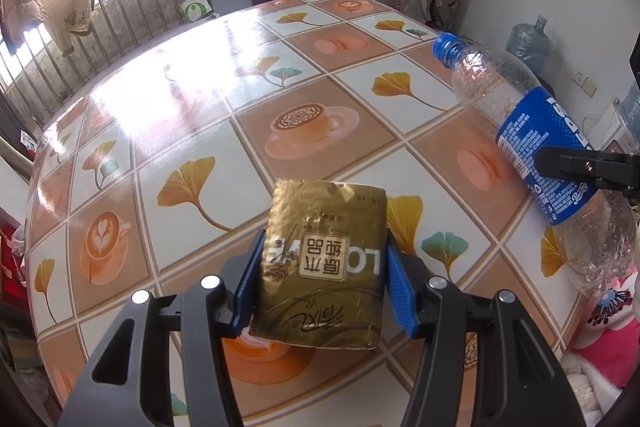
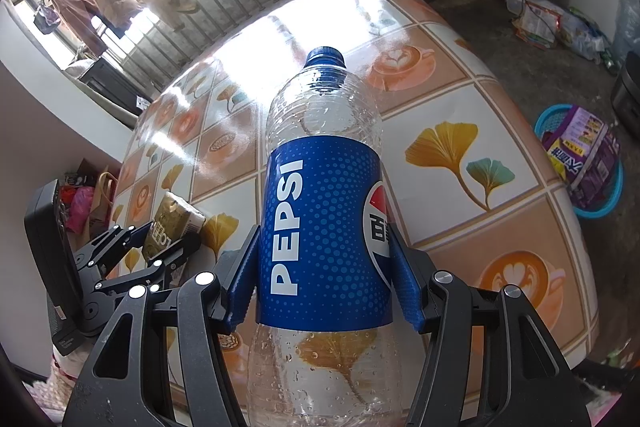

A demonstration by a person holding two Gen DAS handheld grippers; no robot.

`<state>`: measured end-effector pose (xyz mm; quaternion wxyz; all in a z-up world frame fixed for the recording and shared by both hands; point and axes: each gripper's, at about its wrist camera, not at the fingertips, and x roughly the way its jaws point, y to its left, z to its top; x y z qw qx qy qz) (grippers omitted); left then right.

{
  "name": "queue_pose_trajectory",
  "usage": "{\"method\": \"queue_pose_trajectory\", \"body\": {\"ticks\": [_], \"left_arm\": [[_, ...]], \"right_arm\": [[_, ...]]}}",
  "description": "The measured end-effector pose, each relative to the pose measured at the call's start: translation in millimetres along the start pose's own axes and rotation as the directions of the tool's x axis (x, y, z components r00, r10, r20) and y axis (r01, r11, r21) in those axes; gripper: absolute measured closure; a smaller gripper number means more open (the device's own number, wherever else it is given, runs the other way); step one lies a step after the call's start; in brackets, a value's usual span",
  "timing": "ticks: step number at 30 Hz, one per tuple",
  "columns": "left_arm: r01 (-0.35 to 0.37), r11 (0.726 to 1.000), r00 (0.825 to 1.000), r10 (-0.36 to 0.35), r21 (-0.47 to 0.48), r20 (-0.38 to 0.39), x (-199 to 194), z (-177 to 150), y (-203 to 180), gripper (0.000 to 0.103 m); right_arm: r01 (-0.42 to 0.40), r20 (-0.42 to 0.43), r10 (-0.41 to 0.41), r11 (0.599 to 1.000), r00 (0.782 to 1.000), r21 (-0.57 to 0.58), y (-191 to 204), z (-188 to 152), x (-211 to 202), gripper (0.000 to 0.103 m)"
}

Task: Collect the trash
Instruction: 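Lift the gold tissue pack and Pepsi bottle off the table with both grippers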

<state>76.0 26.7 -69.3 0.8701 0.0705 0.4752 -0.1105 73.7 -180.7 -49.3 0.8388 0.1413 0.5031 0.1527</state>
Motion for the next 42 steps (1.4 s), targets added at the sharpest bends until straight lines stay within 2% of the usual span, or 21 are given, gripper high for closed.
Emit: {"method": "queue_pose_trajectory", "body": {"ticks": [12, 21, 30, 42], "left_arm": [[0.000, 1.000, 1.000, 0.000, 0.003, 0.020, -6.5, -1.3, -0.5, 0.049], [0.040, 0.999, 0.995, -0.040, 0.008, 0.087, -19.2, 1.8, 7.3, 0.049], [0.038, 0.998, 0.994, -0.043, 0.047, 0.100, -24.3, 10.8, -0.5, 0.049], [0.029, 0.999, 0.994, -0.034, 0.045, 0.101, -26.2, 13.9, -0.9, 0.049]], "right_arm": [[-0.008, 0.007, 0.008, 1.000, 1.000, -0.001, -2.1, 0.6, -2.4, 0.047], [-0.005, 0.026, 0.006, 1.000, 1.000, -0.007, 6.1, 0.1, -6.6, 0.047], [-0.020, 0.046, 0.019, 0.999, 0.999, 0.036, -6.2, -2.7, -10.4, 0.047], [-0.049, 0.057, 0.045, 0.997, 0.997, 0.062, -12.2, -1.8, -12.5, 0.047]]}}
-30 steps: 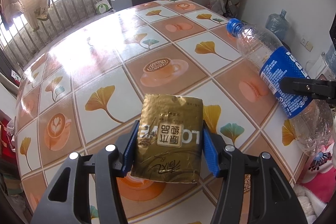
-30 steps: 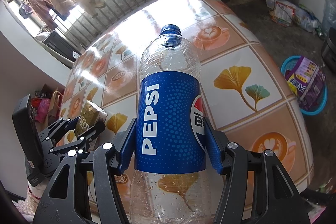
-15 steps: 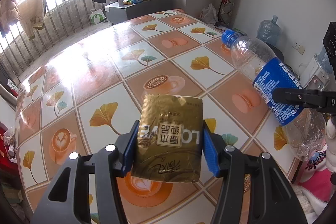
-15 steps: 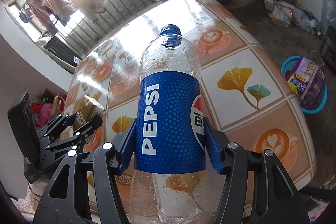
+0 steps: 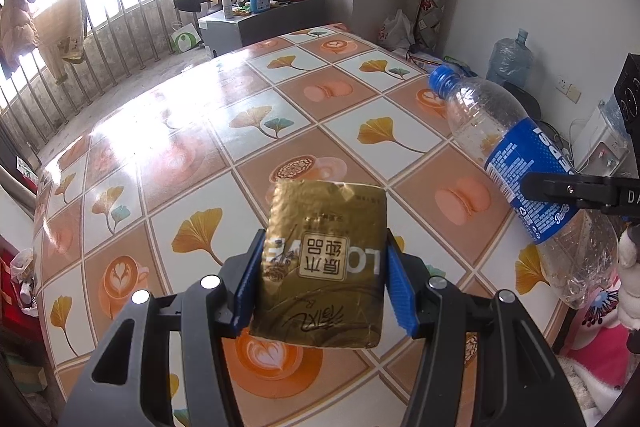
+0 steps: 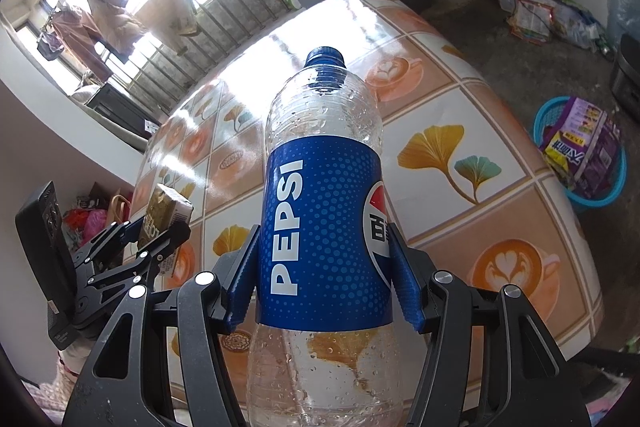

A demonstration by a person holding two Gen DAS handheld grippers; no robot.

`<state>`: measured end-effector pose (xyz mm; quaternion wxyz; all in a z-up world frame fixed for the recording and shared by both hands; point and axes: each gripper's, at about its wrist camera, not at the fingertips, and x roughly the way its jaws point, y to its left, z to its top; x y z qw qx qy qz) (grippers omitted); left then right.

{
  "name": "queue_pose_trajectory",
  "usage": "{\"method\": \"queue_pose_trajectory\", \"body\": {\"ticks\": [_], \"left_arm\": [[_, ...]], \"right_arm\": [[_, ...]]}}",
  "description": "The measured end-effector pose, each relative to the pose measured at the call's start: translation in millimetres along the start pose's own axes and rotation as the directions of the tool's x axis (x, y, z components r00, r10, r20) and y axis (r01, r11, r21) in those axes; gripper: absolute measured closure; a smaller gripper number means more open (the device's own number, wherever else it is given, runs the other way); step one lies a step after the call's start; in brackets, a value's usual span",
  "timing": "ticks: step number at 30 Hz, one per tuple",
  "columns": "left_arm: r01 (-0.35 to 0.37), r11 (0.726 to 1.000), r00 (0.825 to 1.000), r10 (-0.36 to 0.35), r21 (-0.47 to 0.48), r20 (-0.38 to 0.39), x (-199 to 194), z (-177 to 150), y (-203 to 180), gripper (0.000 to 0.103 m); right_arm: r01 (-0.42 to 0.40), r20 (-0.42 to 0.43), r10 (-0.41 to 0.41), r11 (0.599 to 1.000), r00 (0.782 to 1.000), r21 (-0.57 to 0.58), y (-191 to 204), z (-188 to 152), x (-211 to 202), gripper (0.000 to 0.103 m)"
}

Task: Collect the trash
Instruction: 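Lift the gold tissue pack and Pepsi bottle off the table with both grippers, then carry both items over the blue wastebasket and open both grippers to drop them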

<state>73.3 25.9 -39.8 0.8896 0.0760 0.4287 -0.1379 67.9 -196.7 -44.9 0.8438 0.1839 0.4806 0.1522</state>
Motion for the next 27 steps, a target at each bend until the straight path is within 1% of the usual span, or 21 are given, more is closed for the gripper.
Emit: {"method": "queue_pose_trajectory", "body": {"ticks": [27], "left_arm": [[-0.003, 1.000, 1.000, 0.003, -0.003, -0.005, 2.4, -2.9, -0.5, 0.049]], "right_arm": [[-0.023, 0.003, 0.023, 1.000, 1.000, 0.002, 0.4, 0.7, -3.5, 0.047]]}}
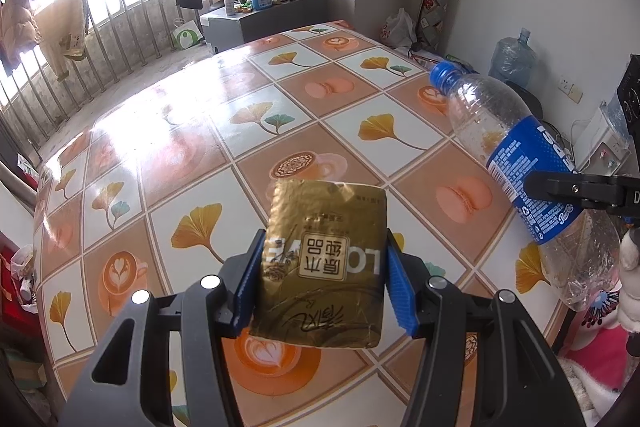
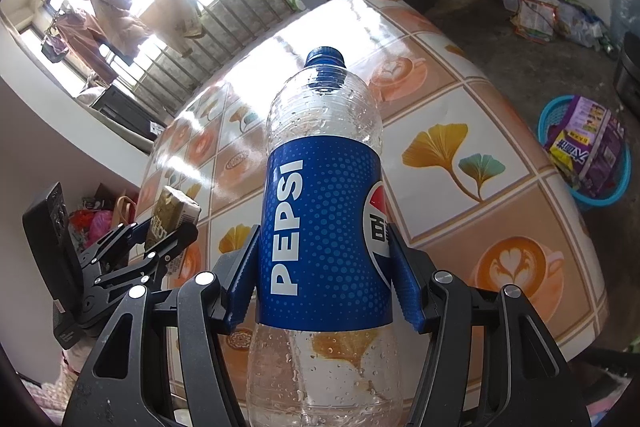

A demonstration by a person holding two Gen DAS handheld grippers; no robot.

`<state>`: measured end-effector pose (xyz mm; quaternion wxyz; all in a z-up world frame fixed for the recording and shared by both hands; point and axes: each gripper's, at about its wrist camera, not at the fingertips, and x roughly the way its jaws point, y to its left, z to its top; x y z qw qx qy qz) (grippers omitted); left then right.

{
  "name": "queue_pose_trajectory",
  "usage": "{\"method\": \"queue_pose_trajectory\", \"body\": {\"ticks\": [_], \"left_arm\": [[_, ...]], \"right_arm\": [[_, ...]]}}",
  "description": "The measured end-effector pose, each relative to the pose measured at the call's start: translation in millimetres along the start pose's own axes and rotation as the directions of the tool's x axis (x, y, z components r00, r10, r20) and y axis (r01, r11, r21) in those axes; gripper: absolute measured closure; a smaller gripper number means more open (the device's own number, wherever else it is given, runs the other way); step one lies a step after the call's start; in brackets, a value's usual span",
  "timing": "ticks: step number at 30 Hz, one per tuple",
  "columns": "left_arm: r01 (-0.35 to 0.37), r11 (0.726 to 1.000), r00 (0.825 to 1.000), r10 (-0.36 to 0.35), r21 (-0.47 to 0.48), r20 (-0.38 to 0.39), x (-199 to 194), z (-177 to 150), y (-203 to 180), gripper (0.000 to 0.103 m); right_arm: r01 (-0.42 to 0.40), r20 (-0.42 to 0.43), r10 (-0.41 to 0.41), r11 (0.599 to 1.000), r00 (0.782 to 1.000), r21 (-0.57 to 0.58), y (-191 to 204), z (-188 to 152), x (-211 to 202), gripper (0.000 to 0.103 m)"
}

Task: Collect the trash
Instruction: 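Carry both items over the blue wastebasket and open both grippers to drop them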

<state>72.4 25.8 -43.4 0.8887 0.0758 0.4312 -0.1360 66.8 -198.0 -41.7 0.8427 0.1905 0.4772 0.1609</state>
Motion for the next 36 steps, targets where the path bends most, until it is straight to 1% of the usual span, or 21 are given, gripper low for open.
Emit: {"method": "queue_pose_trajectory", "body": {"ticks": [5, 8, 12, 14, 16, 18, 21, 23, 25, 26, 28, 30, 33, 34, 35, 36], "left_arm": [[0.003, 1.000, 1.000, -0.003, 0.012, -0.003, 1.6, 3.7, -6.8, 0.049], [0.010, 1.000, 1.000, -0.010, 0.028, -0.006, 4.0, 9.5, -13.6, 0.049], [0.033, 0.998, 0.999, -0.033, 0.053, -0.003, 7.7, 24.7, -26.2, 0.049], [0.045, 0.996, 0.999, -0.045, 0.078, -0.001, 11.4, 35.1, -35.6, 0.049], [0.070, 0.992, 0.998, -0.070, 0.101, -0.002, 16.7, 48.4, -46.5, 0.049], [0.103, 0.987, 0.995, -0.104, 0.125, 0.002, 20.5, 64.8, -59.8, 0.049], [0.171, 0.973, 0.985, -0.174, 0.156, 0.009, 27.2, 96.1, -84.1, 0.049], [0.225, 0.958, 0.973, -0.230, 0.178, 0.007, 34.7, 119.5, -104.9, 0.049], [0.278, 0.939, 0.959, -0.284, 0.203, 0.000, 44.5, 143.5, -129.7, 0.049], [0.311, 0.926, 0.949, -0.317, 0.213, -0.007, 51.4, 155.4, -144.1, 0.049], [0.373, 0.900, 0.927, -0.374, 0.225, -0.041, 70.4, 177.4, -174.5, 0.049], [0.423, 0.878, 0.906, -0.411, 0.226, -0.097, 96.5, 196.1, -207.5, 0.049], [0.485, 0.847, 0.871, -0.447, 0.218, -0.204, 143.8, 219.9, -257.9, 0.049], [0.506, 0.838, 0.856, -0.459, 0.206, -0.237, 158.9, 225.9, -273.9, 0.049], [0.516, 0.833, 0.846, -0.460, 0.200, -0.270, 175.4, 232.0, -291.4, 0.049], [0.520, 0.830, 0.840, -0.454, 0.201, -0.297, 190.9, 236.6, -307.6, 0.049]], "right_arm": [[-0.017, 0.011, 0.017, 1.000, 1.000, 0.020, -9.1, 0.5, -3.6, 0.047], [-0.044, 0.018, 0.044, 0.998, 0.999, 0.041, -16.8, 0.2, -6.9, 0.047], [-0.056, 0.034, 0.054, 0.996, 0.998, 0.070, -30.0, 1.4, -11.1, 0.047], [-0.081, 0.052, 0.077, 0.992, 0.996, 0.094, -39.1, 1.4, -15.5, 0.047], [-0.113, 0.080, 0.104, 0.986, 0.991, 0.120, -50.1, 2.5, -22.9, 0.047], [-0.129, 0.117, 0.112, 0.980, 0.987, 0.151, -64.0, 5.4, -33.1, 0.047], [-0.118, 0.186, 0.078, 0.970, 0.980, 0.213, -91.9, 10.3, -55.2, 0.047], [-0.113, 0.248, 0.043, 0.955, 0.968, 0.275, -117.7, 13.0, -74.3, 0.047], [-0.124, 0.307, 0.008, 0.925, 0.952, 0.360, -149.7, 11.7, -91.9, 0.047], [-0.122, 0.326, -0.019, 0.905, 0.945, 0.408, -166.4, 8.9, -98.2, 0.047], [-0.095, 0.328, -0.089, 0.857, 0.940, 0.506, -200.0, 3.0, -105.4, 0.047], [-0.093, 0.314, -0.124, 0.799, 0.941, 0.594, -232.5, -3.2, -104.2, 0.047], [-0.125, 0.283, -0.110, 0.708, 0.953, 0.696, -274.9, -6.6, -87.7, 0.047], [-0.130, 0.268, -0.100, 0.683, 0.958, 0.719, -287.8, -4.1, -78.8, 0.047], [-0.144, 0.261, -0.085, 0.653, 0.961, 0.743, -301.5, -2.1, -70.3, 0.047], [-0.170, 0.262, -0.061, 0.617, 0.963, 0.768, -317.2, 2.0, -61.0, 0.045]]}}
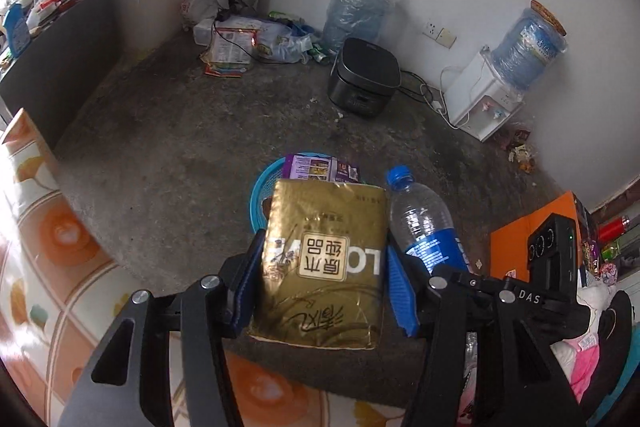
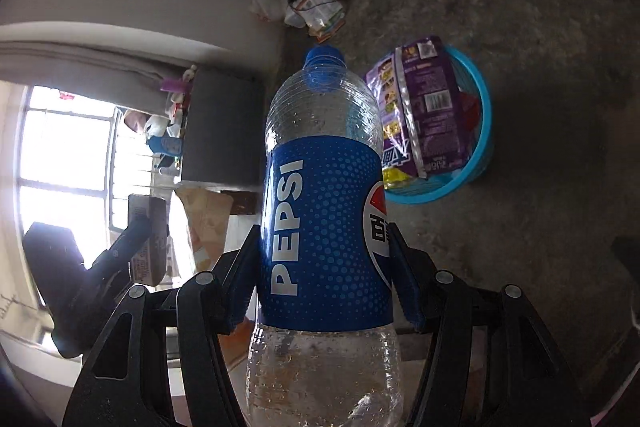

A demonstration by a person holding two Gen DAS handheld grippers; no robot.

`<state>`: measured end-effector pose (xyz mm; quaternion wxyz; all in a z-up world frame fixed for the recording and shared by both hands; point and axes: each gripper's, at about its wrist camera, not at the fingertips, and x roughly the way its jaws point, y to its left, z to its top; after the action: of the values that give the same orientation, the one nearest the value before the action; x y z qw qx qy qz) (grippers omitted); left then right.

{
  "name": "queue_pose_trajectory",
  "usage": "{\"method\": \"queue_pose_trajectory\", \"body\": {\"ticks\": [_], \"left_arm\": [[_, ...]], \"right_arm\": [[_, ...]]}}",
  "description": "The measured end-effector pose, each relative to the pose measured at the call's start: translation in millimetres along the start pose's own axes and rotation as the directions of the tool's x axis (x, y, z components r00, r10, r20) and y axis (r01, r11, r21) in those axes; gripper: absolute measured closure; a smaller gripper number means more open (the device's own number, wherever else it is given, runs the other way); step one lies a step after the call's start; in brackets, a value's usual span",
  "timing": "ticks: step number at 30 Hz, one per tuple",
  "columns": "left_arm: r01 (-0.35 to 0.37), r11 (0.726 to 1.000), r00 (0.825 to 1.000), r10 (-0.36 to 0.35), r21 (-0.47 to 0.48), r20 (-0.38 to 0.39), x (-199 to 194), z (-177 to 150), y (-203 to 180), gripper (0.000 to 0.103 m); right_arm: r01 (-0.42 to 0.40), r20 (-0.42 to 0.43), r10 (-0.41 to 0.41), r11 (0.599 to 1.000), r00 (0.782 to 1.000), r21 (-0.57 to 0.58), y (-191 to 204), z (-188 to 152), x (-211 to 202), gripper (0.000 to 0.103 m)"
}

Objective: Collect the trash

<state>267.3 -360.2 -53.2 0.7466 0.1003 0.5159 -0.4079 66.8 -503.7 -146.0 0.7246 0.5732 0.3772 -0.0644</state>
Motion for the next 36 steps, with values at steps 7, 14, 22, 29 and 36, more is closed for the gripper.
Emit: {"method": "queue_pose_trajectory", "body": {"ticks": [7, 14, 22, 29, 36], "left_arm": [[-0.062, 0.995, 0.991, 0.053, -0.072, -0.123, 126.5, 54.8, -7.6, 0.034], [-0.004, 0.996, 0.995, -0.005, -0.087, -0.099, 107.1, 44.4, -1.6, 0.034], [0.017, 0.998, 0.999, -0.015, -0.058, 0.037, 12.8, 22.2, 4.3, 0.034], [-0.069, 0.994, 0.985, 0.082, -0.087, 0.149, -92.8, -40.3, 15.0, 0.030], [-0.211, 0.927, 0.899, 0.309, -0.311, 0.311, -200.6, -116.8, 38.6, 0.006]], "right_arm": [[0.052, -0.105, -0.016, 0.933, 0.994, 0.356, -90.5, 90.1, 106.3, 0.026], [-0.023, 0.050, 0.004, 0.924, 0.999, 0.381, -103.4, 65.1, 76.0, 0.027], [0.001, 0.192, -0.035, 0.984, 0.981, 0.177, -59.4, 20.3, 26.3, 0.027], [0.088, 0.258, -0.034, 0.975, 0.966, -0.202, 43.6, -12.1, 0.4, 0.026], [0.088, 0.273, 0.065, 0.854, 0.960, -0.513, 126.5, -68.8, -9.2, 0.021]]}}
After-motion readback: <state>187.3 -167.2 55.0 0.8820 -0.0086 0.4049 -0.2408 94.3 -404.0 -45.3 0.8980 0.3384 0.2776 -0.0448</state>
